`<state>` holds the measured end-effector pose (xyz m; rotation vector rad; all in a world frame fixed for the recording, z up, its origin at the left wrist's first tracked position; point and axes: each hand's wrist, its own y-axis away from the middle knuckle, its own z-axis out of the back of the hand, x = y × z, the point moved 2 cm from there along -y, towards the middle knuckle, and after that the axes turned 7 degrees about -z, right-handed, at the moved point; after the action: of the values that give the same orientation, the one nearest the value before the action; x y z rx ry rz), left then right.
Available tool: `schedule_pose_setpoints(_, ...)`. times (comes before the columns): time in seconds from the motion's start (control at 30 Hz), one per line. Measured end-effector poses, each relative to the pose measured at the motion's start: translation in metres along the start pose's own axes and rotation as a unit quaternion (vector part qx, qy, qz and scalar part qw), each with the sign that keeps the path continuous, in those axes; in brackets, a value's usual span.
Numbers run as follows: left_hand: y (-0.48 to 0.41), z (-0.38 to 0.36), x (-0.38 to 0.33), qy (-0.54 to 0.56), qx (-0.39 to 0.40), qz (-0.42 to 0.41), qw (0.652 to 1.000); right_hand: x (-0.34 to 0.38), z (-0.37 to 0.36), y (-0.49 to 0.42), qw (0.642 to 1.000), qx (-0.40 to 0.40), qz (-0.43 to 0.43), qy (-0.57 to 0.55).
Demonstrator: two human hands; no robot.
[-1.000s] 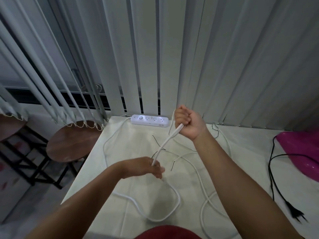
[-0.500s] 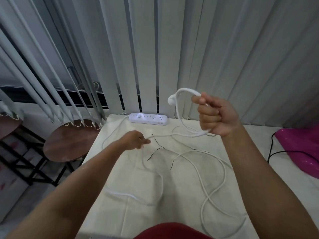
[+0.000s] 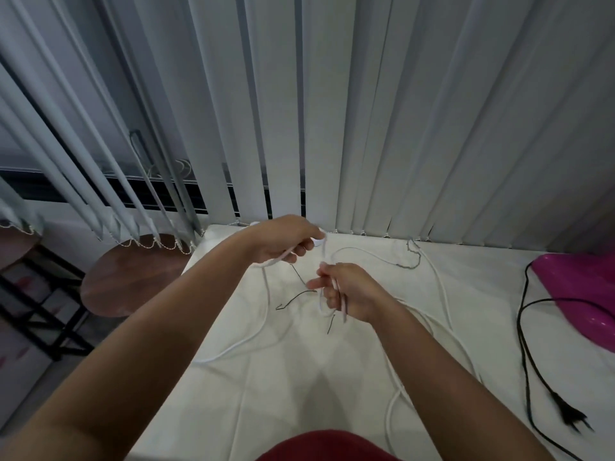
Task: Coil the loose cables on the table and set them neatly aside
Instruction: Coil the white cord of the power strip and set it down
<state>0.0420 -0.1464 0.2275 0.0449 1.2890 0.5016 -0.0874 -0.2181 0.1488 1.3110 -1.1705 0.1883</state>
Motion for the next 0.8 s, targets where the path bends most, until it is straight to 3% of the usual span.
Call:
schedule_pose_setpoints(0.13,0.034,-0.013,0.002,-0.098,0.071,-0.051,0.991,0.006,0.005,-0.025,0.973,0.064,-0.038,-0.218)
schedule_pose_setpoints(0.2,0.043,-0.018,0.016,-0.162,0.07,-0.062,0.982,0.014,0.008,-0.029,0.955,0.098,-0.037,-0.277)
schedule_pose_setpoints(0.4,0.04,-0.019,0.034,-0.153,-0.143,-0.122,0.97,0.019,0.0,-0.03,0.941,0.163,-0.037,-0.295)
schedule_pose_setpoints(0.5,0.033,-0.028,0.038,-0.164,-0.143,-0.151,0.964,0.014,-0.007,-0.026,0.92,0.199,-0.048,-0.335)
schedule_pose_setpoints(0.6,0.029,-0.036,0.052,-0.163,-0.126,-0.161,0.965,0.012,-0.004,-0.026,0.888,0.179,-0.031,-0.422)
schedule_pose_setpoints(0.73,0.027,-0.036,0.081,-0.161,-0.119,-0.11,0.974,0.013,0.004,-0.026,0.833,0.194,-0.006,-0.518)
schedule_pose_setpoints(0.8,0.029,-0.035,0.097,-0.215,-0.085,-0.09,0.969,0.018,0.007,-0.023,0.845,0.199,0.01,-0.497)
